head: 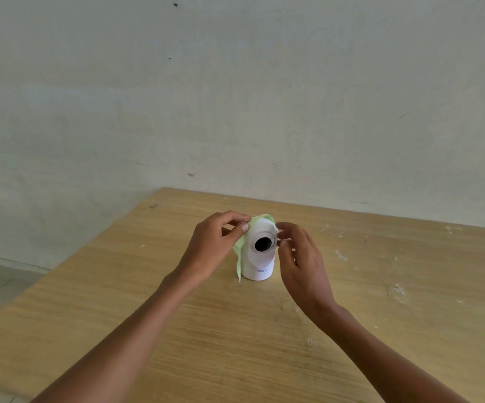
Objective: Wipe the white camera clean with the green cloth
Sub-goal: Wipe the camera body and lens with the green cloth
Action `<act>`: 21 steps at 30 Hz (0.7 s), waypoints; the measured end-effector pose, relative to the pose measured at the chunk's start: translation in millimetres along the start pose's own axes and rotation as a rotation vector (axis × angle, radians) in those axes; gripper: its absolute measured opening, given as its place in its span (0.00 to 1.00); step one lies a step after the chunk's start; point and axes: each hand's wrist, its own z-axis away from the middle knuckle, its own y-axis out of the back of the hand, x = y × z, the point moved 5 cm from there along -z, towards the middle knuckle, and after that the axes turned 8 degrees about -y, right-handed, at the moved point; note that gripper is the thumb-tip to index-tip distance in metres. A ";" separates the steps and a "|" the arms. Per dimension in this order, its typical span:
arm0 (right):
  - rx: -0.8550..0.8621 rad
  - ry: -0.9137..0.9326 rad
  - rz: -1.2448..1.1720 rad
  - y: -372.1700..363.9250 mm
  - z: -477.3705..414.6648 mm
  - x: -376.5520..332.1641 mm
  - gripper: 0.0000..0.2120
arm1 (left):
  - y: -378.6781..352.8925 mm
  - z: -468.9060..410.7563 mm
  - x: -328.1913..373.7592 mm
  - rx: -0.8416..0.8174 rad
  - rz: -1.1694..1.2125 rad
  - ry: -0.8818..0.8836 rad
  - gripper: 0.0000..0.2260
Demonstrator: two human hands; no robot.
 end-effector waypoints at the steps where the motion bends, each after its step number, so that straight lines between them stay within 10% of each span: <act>1: -0.007 0.010 0.023 0.4 -0.5 0.0 0.17 | -0.5 0.9 -1.7 0.017 0.023 0.013 0.06; 21: -0.019 0.053 0.008 2.2 -25.0 -8.9 0.04 | -10.3 14.1 1.4 0.176 0.157 0.024 0.11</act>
